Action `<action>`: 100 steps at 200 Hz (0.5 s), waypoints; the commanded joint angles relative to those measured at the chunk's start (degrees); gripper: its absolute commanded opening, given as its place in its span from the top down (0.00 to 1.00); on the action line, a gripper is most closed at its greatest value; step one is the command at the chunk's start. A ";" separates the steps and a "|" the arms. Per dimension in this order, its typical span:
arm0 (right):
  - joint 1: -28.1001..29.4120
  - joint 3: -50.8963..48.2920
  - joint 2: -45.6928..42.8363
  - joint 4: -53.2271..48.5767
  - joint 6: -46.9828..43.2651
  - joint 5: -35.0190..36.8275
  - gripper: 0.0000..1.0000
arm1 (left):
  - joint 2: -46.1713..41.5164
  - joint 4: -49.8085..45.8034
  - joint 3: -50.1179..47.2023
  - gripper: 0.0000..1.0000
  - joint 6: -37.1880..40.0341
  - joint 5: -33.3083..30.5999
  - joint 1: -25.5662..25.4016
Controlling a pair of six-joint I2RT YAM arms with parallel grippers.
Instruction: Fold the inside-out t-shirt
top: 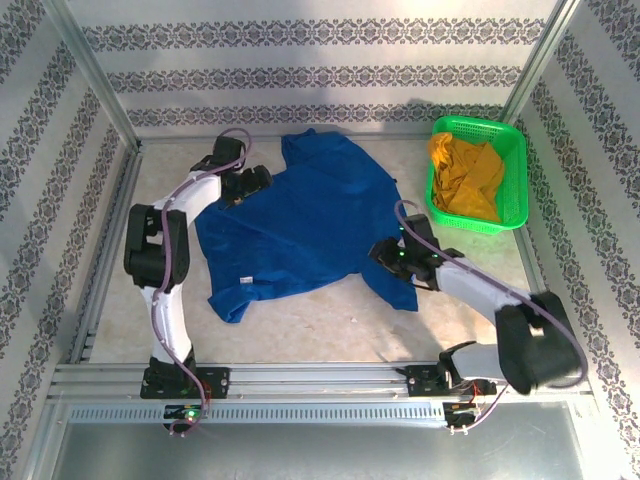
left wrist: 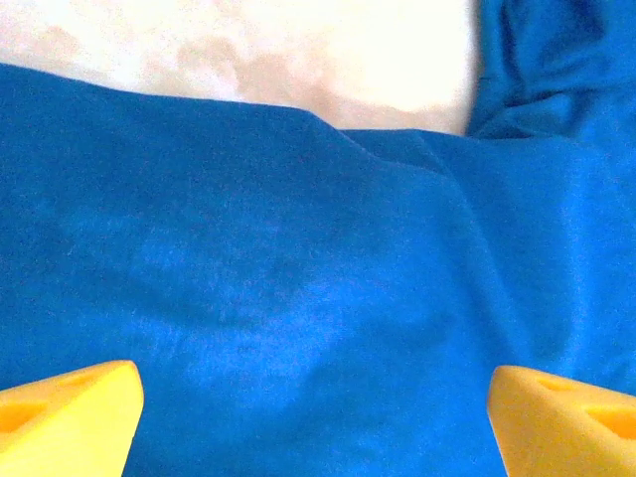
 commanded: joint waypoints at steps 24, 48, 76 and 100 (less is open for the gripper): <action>1.85 5.33 10.43 4.45 5.48 4.18 0.67 | 0.80 -3.38 -6.27 0.10 -0.46 1.11 4.38; 1.60 10.22 15.58 0.33 6.02 5.95 0.67 | -3.22 -1.06 -14.79 0.10 -2.31 1.43 5.91; 0.90 19.19 21.36 -5.57 3.48 6.53 0.67 | -11.64 1.51 -27.43 0.10 -5.30 0.05 6.58; -0.30 28.04 26.90 -10.24 0.46 6.99 0.67 | -21.05 2.07 -39.46 0.10 -9.66 -0.89 6.68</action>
